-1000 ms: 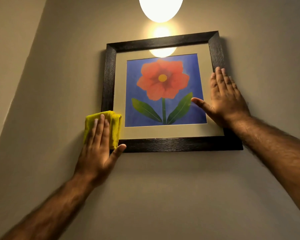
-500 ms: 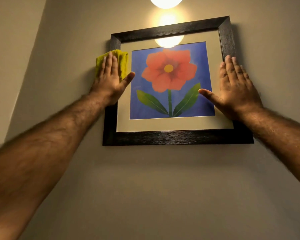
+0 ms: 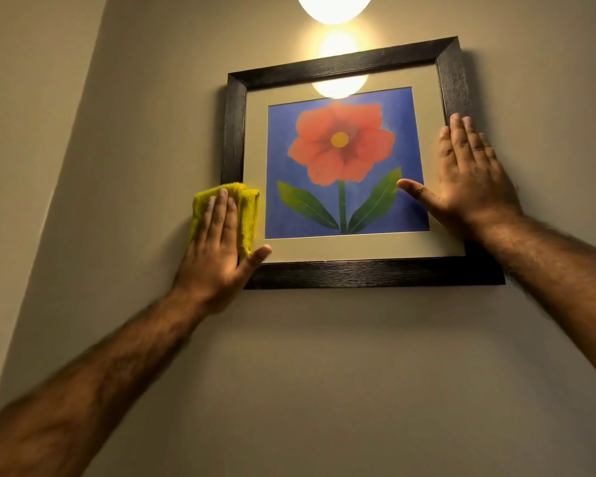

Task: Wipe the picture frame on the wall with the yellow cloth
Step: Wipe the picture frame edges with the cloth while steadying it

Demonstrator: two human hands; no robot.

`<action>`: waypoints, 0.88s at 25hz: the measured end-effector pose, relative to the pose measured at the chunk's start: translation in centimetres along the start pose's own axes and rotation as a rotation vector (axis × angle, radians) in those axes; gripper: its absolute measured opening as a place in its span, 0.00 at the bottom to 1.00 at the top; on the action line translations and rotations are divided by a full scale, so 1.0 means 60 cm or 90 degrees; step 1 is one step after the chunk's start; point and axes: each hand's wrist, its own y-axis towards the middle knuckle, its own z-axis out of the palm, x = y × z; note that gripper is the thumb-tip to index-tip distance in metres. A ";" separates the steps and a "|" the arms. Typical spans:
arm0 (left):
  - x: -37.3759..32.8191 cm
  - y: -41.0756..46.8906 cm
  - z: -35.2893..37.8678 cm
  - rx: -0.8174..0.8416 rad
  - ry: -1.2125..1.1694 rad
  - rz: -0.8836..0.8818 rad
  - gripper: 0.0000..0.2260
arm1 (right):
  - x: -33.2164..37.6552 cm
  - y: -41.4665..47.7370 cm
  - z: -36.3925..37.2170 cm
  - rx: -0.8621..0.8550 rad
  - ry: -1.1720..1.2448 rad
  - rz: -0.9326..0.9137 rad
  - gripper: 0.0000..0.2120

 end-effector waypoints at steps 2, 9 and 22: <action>-0.003 0.061 -0.013 -0.021 0.004 -0.013 0.52 | 0.003 -0.002 -0.001 -0.002 -0.006 0.007 0.55; 0.004 0.234 -0.055 -0.021 0.005 -0.032 0.53 | 0.012 -0.003 -0.010 0.015 -0.007 0.019 0.54; 0.012 -0.003 0.008 0.000 0.000 0.001 0.46 | 0.015 -0.005 -0.010 0.011 -0.003 0.018 0.53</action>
